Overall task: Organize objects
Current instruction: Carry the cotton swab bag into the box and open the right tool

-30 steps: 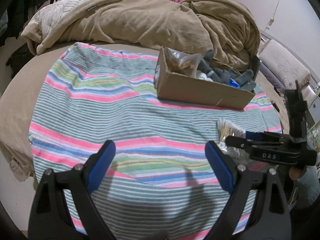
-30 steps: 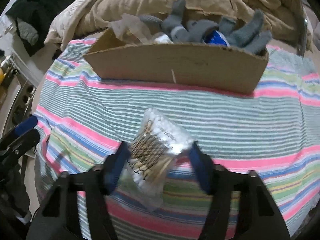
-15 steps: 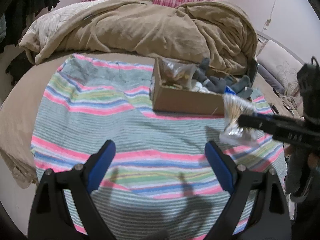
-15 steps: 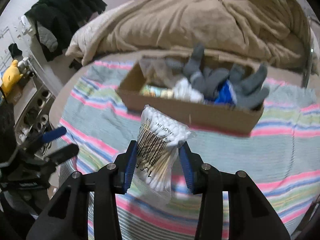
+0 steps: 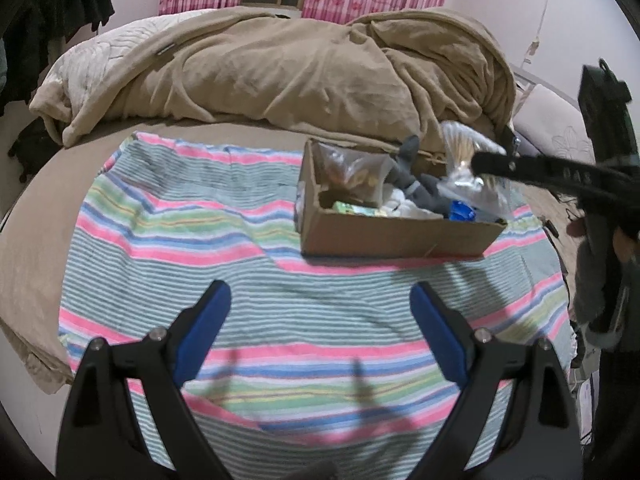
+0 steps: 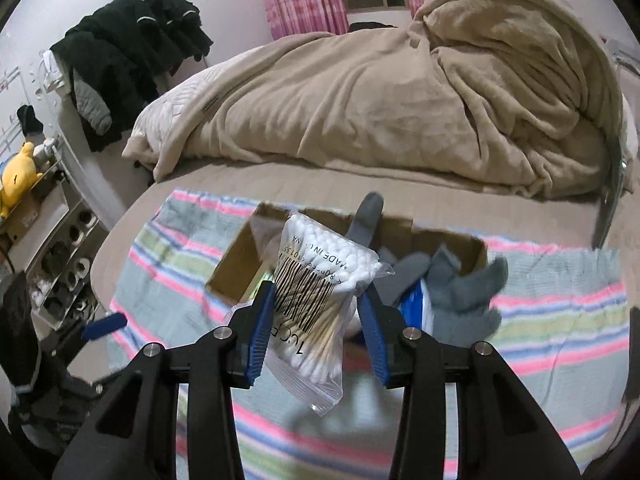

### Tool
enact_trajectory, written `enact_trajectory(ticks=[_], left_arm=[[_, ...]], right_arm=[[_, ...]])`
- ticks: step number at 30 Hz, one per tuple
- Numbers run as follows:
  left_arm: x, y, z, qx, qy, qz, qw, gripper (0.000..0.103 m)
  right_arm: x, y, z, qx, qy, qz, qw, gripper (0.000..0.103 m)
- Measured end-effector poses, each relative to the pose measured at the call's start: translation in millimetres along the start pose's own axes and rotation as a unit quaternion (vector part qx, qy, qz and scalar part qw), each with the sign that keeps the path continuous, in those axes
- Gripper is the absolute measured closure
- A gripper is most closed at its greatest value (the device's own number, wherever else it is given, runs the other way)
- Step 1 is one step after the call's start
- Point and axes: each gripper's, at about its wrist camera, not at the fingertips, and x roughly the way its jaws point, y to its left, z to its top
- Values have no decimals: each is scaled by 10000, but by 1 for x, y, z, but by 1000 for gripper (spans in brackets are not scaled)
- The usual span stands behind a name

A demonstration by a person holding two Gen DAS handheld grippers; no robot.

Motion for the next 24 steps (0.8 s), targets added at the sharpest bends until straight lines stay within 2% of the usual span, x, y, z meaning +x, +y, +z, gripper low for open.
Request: enact_trajectory(ticks=[13, 19, 24], left_arm=[[39, 15, 36, -25, -143, 162, 9998, 11], [60, 19, 51, -70, -147, 160, 9997, 11], [75, 20, 55, -95, -61, 154, 9998, 11]], right_arm=[[68, 0, 2, -217, 464, 113, 9986, 59], [86, -2, -2, -226, 646, 114, 9976, 60], [93, -1, -5, -297, 616, 89, 9976, 59]])
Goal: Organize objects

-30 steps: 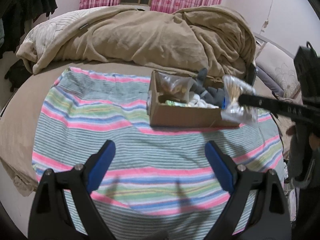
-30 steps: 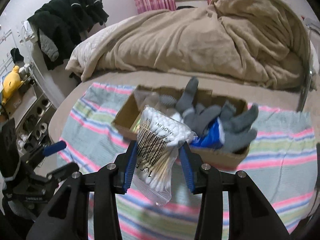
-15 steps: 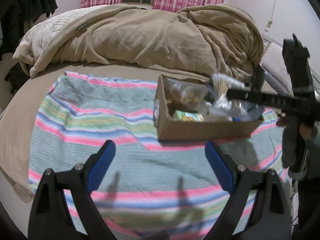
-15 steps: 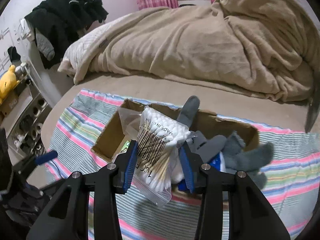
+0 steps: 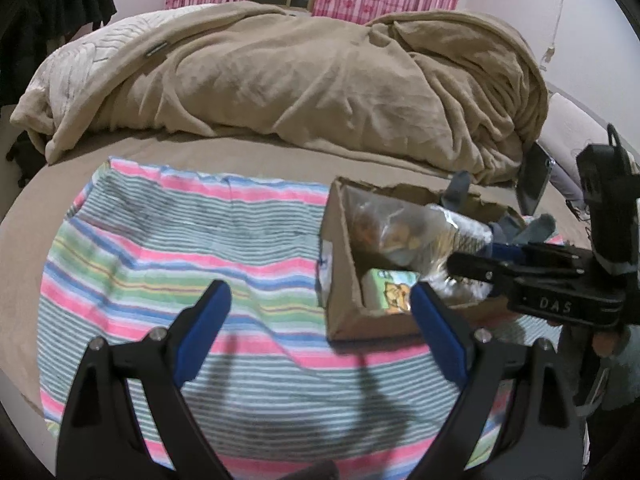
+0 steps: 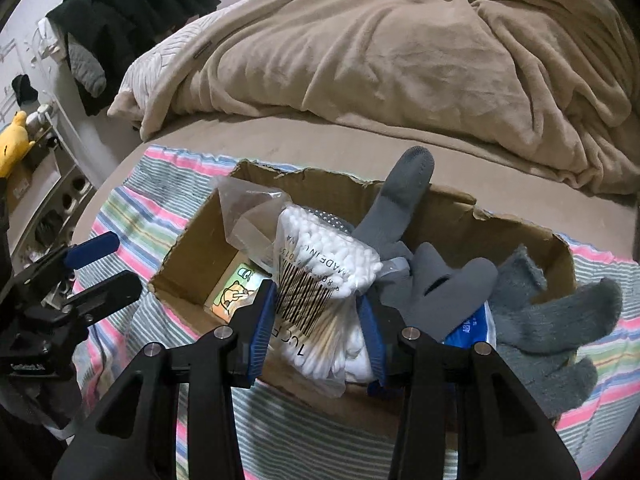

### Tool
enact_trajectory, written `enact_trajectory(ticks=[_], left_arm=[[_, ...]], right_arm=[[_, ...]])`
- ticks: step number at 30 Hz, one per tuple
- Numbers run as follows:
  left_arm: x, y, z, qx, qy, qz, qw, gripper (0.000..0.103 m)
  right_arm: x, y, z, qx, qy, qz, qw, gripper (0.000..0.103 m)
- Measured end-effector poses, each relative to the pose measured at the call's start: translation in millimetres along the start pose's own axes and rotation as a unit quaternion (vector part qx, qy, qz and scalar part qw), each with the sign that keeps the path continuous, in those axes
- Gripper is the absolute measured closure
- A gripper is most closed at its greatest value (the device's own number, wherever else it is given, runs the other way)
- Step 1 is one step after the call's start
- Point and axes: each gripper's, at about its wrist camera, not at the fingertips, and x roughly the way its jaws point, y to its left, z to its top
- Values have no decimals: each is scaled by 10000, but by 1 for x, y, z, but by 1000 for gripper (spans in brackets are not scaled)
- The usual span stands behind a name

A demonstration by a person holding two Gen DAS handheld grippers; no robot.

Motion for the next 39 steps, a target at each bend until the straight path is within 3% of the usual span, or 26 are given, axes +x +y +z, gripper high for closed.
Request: enact_trajectory(ticks=[8, 16, 39], left_arm=[[-8, -3, -6, -13, 62, 58, 10000, 11], [-42, -14, -12, -45, -15, 68, 10000, 11], [-144, -76, -61, 178, -222, -178, 9994, 11]], right_arm=[[-3, 0, -1, 129, -27, -51, 9999, 54], [-39, 6, -10, 105, -301, -128, 9994, 25], [-163, 24, -89, 284, -797, -491, 9952, 25]])
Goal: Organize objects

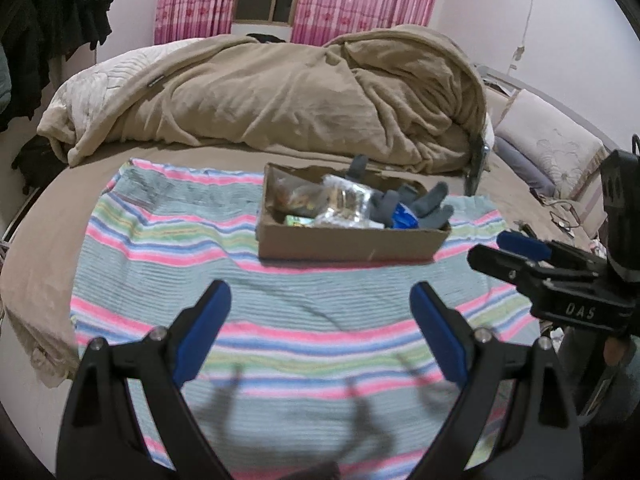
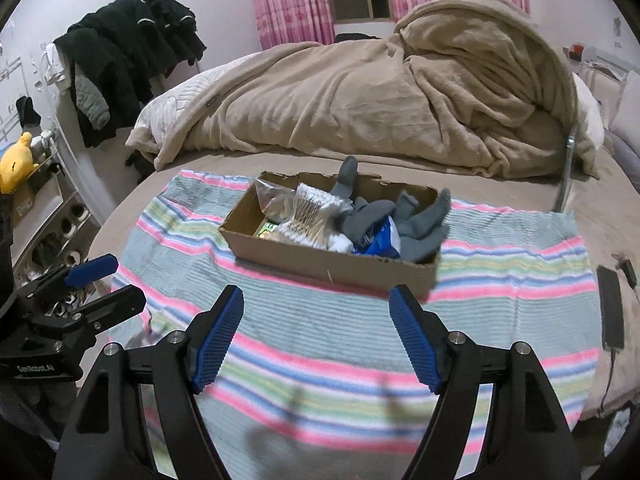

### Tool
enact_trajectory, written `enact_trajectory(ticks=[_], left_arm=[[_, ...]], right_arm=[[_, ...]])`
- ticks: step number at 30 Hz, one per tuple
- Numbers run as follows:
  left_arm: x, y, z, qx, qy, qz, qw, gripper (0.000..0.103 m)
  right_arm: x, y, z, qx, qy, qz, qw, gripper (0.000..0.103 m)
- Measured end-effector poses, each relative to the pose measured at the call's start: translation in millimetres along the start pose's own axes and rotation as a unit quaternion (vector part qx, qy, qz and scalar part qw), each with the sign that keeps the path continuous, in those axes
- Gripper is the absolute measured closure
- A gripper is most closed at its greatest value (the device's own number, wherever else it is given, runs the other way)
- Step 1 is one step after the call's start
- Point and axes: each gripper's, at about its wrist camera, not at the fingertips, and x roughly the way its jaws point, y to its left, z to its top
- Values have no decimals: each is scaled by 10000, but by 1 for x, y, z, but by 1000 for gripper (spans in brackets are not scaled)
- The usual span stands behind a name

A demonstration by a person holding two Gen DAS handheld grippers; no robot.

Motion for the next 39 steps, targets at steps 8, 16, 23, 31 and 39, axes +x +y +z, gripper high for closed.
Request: enact_trajectory(ticks=[8, 16, 23, 31, 39], left_arm=[[-23, -14, -21, 99, -34, 9, 9999, 11], [-50, -23, -36, 90, -333, 7, 9994, 11], [-73, -31, -49, 168, -595, 53, 9981, 5], [-92, -38, -56, 270, -832, 171, 9960, 1], [-102, -43, -56, 411, -986, 247, 9940, 1]], right_arm=[[-39, 12, -23, -49, -213, -165, 9996, 25], [-66, 18, -44, -31, -431, -254, 9987, 25], [-87, 23, -62, -22, -634, -310, 9975, 24], [-96, 28, -74, 3, -693, -317, 9971, 24], [-102, 31, -77, -66, -753, -303, 9967, 24]])
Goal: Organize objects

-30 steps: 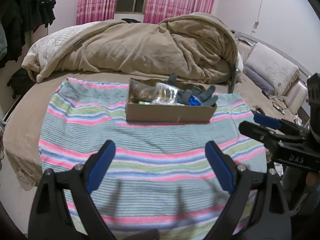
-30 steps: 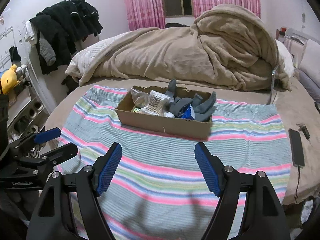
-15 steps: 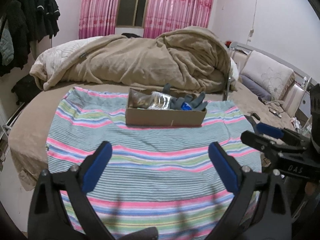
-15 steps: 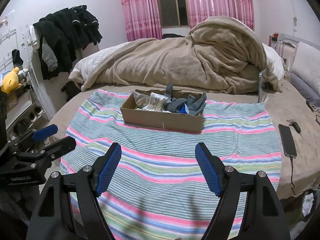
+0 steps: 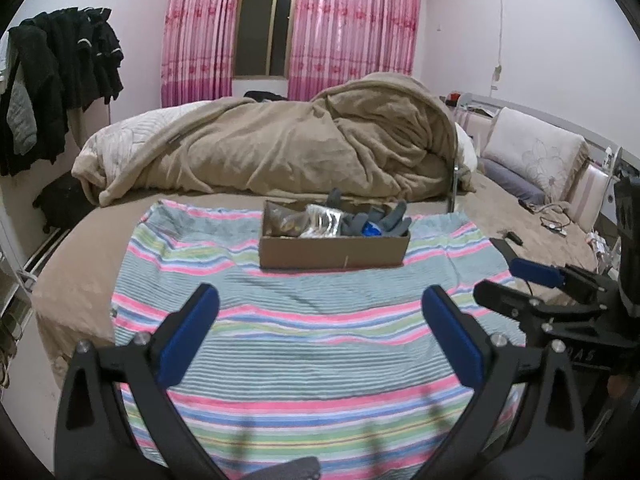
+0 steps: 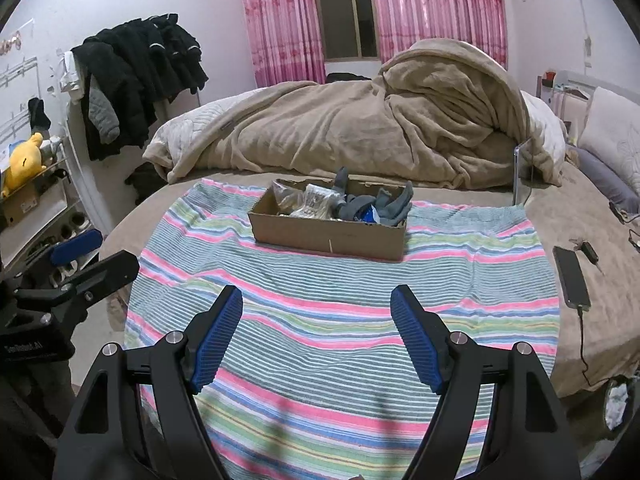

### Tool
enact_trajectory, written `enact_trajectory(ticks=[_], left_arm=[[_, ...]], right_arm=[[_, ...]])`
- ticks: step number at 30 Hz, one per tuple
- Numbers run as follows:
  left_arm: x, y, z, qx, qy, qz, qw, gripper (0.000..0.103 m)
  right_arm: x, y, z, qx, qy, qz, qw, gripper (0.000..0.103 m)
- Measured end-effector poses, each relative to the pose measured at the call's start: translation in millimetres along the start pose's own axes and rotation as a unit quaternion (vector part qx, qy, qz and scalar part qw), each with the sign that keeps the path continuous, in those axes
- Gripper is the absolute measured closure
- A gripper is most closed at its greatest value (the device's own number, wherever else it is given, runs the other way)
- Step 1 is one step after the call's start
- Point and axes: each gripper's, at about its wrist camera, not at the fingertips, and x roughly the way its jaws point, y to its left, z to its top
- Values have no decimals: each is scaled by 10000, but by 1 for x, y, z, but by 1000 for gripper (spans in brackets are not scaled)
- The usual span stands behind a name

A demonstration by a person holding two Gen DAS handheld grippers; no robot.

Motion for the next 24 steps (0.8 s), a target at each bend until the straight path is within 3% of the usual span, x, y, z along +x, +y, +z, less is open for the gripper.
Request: enact_trajectory(ticks=[13, 24], left_arm=[[11, -4, 0, 40, 106, 78, 9999, 1], [42, -8, 3, 202, 280, 29, 9994, 1]], right_arm=[[-1, -4, -1, 19, -20, 16, 10000, 24], [26, -21, -2, 131, 187, 24, 9997, 24]])
